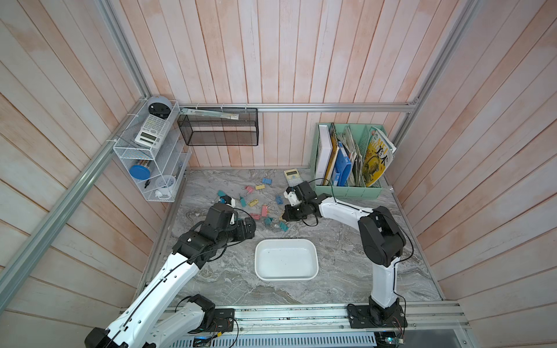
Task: Put the binder clips in the storage box
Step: Pick up the binder clip at the center of the board, then place the binder clip in the storage box.
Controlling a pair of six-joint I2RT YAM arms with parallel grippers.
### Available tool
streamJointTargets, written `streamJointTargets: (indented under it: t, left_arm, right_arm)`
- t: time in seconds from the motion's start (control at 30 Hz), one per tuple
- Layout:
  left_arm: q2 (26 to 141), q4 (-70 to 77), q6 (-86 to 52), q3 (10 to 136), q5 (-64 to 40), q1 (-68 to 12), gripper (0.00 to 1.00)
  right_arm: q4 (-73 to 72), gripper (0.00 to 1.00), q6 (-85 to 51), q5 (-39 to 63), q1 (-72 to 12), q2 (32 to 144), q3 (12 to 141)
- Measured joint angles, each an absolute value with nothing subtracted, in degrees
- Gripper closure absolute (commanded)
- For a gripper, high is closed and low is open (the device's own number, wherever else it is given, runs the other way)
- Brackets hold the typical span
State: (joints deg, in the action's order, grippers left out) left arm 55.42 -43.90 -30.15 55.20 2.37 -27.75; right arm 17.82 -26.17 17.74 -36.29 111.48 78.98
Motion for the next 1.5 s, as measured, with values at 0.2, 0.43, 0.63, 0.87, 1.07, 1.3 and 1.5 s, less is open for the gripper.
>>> streamJointTargets:
  t: [0.2,0.43,0.63,0.87,1.07,1.3,1.5]
  left_arm:
    - [55.81,-44.49,-32.16,55.22,7.6,-27.73,0.0]
    - [55.42,-43.57,-32.62,54.98,8.32,-27.64,0.0]
    - [54.5,-39.79,-32.86,52.64,7.75,-27.64,0.0]
    - [54.13,-38.81,-33.12,51.27,7.55,-27.64,0.0]
    - [54.3,-38.87,-32.12,51.13,7.25,-27.64,0.0]
    - [56.49,-39.24,-31.46,51.13,6.24,-27.64,0.0]
    - [56.51,-40.64,-31.57,53.32,6.68,-27.64,0.0]
  right_arm:
    - [10.94,1.0,-41.56,-2.24,-45.15,87.74,64.71]
    - [0.67,1.0,-62.74,-28.12,-69.54,74.37,52.58]
    - [-7.77,1.0,-75.35,-36.47,-75.68,87.18,46.74]
    - [-16.27,1.0,-82.06,-39.72,-76.25,98.13,45.08]
    - [-19.31,0.97,-84.93,-38.81,-76.25,104.2,48.38]
    - [-12.29,0.63,-86.0,-38.98,-76.25,102.04,52.31]
    - [2.28,0.61,-82.0,-42.44,-75.4,90.48,58.76]
